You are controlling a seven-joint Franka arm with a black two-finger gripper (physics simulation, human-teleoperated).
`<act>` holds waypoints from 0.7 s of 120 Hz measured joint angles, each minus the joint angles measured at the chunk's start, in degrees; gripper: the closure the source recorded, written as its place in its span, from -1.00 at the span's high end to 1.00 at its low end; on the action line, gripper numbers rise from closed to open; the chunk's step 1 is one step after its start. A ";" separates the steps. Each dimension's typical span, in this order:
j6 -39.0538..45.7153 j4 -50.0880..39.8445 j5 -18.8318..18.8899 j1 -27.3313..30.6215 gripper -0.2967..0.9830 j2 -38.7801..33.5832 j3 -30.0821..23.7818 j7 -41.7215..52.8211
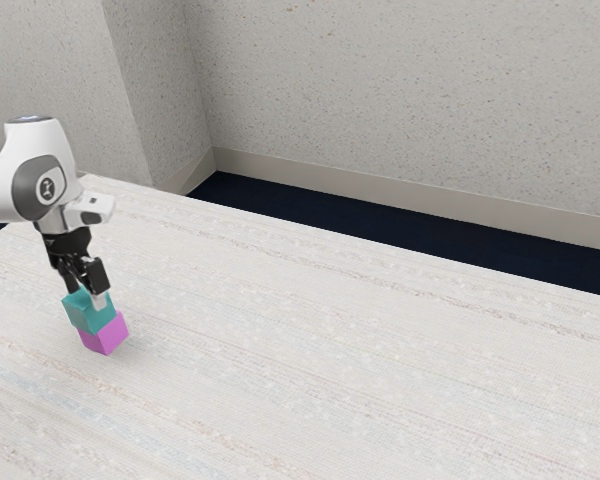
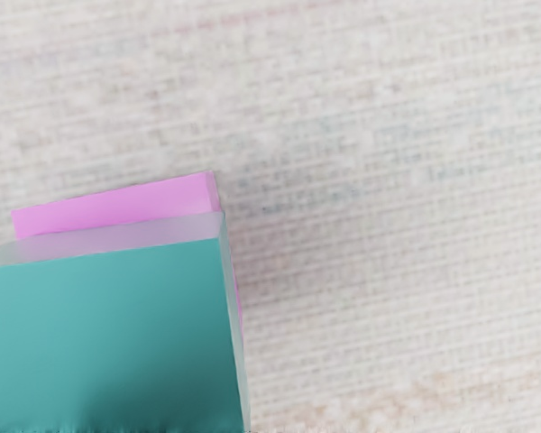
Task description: Pick up the blue block with one arm, and put the blue block on the table with one arm
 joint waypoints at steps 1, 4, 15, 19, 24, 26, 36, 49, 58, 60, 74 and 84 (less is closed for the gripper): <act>0.01 0.00 0.00 0.04 0.54 0.00 0.00 0.05; 0.02 0.01 -0.02 0.18 0.54 0.00 0.00 0.18; 0.05 0.06 -0.07 0.85 0.54 -0.02 0.00 0.62; 0.06 0.12 -0.10 1.16 0.54 -0.07 -0.04 0.77; 0.06 0.21 -0.13 1.52 0.54 -0.16 -0.06 0.94; 0.06 0.25 -0.16 1.68 0.54 -0.21 -0.09 1.01; 0.00 0.39 -0.24 2.45 0.54 -0.45 -0.22 1.36; -0.02 0.53 -0.40 3.33 0.54 -0.10 -0.30 1.70; 0.12 0.63 -1.00 4.10 0.54 0.87 -0.68 1.84; 0.18 0.68 -1.20 4.10 0.54 1.07 -0.73 1.86; 0.46 0.71 -1.99 1.83 0.54 1.65 -0.75 2.03; 0.58 0.56 -2.11 -0.25 0.54 1.68 -0.49 2.20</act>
